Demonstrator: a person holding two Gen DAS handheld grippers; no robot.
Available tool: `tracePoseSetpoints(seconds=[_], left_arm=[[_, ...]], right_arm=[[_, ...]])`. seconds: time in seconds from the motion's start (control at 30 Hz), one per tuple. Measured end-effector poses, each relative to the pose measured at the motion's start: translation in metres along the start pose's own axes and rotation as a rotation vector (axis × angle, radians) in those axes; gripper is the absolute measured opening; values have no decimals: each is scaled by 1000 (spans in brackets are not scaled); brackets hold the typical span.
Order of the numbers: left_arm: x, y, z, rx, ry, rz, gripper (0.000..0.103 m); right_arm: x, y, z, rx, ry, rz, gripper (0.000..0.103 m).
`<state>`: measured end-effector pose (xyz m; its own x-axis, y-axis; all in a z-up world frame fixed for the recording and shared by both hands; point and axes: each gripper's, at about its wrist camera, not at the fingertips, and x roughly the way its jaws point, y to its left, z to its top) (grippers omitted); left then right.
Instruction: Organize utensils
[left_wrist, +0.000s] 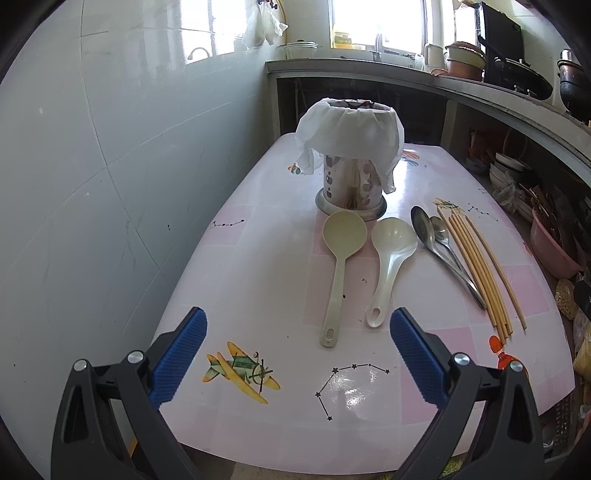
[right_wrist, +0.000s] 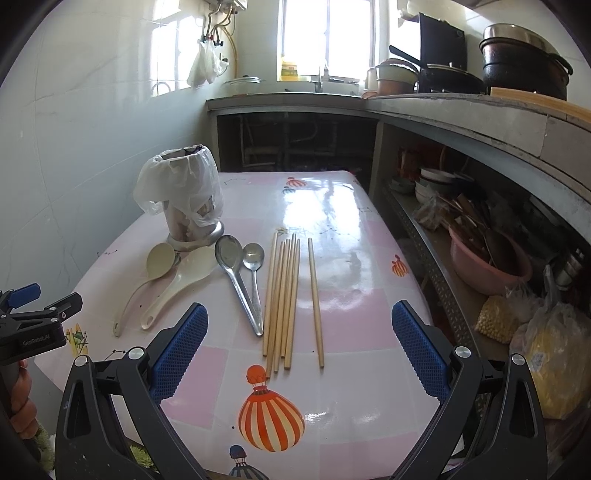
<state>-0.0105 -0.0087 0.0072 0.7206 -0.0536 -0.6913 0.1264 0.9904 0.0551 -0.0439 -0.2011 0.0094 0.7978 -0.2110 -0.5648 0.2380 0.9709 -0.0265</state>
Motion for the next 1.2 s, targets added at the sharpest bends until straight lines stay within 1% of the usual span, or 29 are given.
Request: tracePoseSetpoints(seconds=[1.2], left_arm=[[4, -1, 0, -1, 11, 18, 97]], right_arm=[[0, 2, -1, -1, 7, 10, 95]])
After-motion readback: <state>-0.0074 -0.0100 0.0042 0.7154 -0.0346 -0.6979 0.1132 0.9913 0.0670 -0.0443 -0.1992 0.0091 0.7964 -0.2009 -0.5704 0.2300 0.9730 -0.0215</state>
